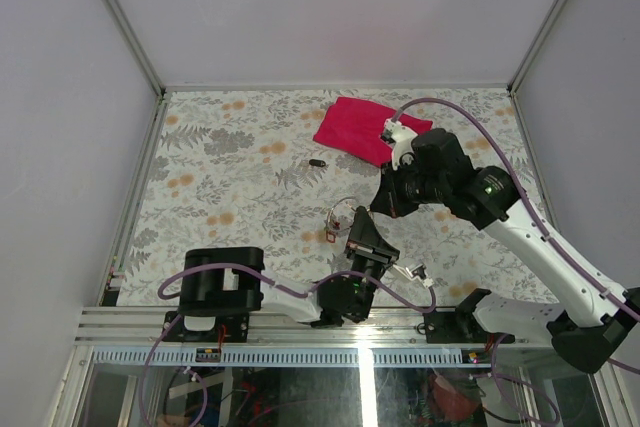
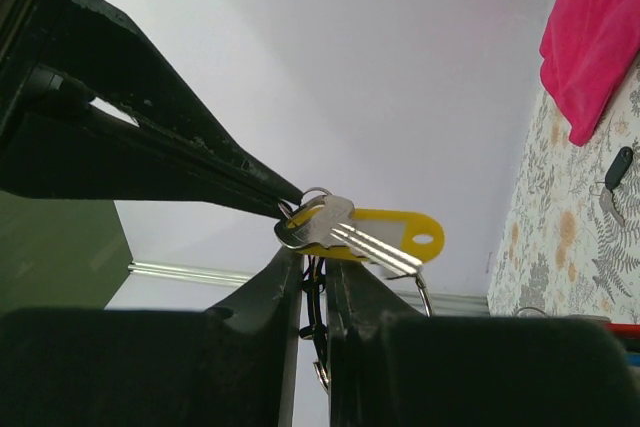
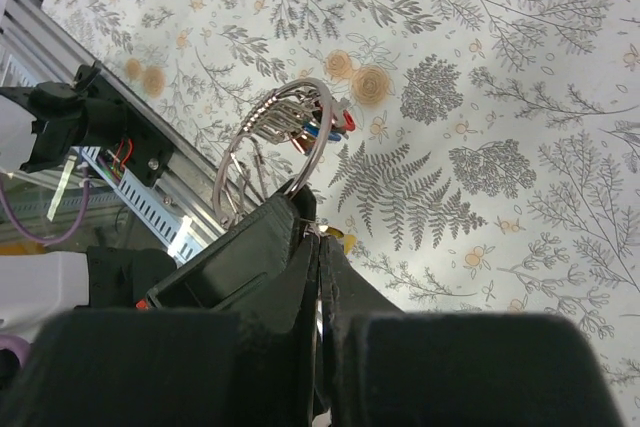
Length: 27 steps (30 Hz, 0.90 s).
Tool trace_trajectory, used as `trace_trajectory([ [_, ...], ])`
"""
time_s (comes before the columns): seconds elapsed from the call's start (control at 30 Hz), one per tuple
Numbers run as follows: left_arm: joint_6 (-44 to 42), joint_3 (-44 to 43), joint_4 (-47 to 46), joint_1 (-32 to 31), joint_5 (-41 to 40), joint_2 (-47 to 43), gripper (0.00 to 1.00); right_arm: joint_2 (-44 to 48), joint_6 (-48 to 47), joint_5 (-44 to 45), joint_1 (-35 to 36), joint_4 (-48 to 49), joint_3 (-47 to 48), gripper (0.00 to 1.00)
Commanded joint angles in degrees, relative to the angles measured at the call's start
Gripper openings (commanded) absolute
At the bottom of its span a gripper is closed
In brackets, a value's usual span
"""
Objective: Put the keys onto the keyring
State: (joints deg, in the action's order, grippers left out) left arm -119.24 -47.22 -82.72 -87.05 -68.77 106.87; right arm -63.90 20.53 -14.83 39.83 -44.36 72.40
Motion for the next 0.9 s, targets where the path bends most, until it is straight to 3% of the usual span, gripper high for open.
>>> trace_trajectory([
  [0.0,-9.1,-3.0,-8.0,-0.3,4.3,-0.6,0.0,-2.8,0.6,6.5,0.8,-3.9,3.4,0.0],
  [0.5,-8.5,-2.5,-8.1,-0.3,4.0,-0.8,0.0,-5.7,1.7,15.5,3.4,-9.5,6.9,0.0],
  [0.87,-8.4,-2.7,-8.8,-0.5,3.6,-1.2,0.0,-6.7,1.9,16.0,3.4,-10.9,7.9,0.0],
])
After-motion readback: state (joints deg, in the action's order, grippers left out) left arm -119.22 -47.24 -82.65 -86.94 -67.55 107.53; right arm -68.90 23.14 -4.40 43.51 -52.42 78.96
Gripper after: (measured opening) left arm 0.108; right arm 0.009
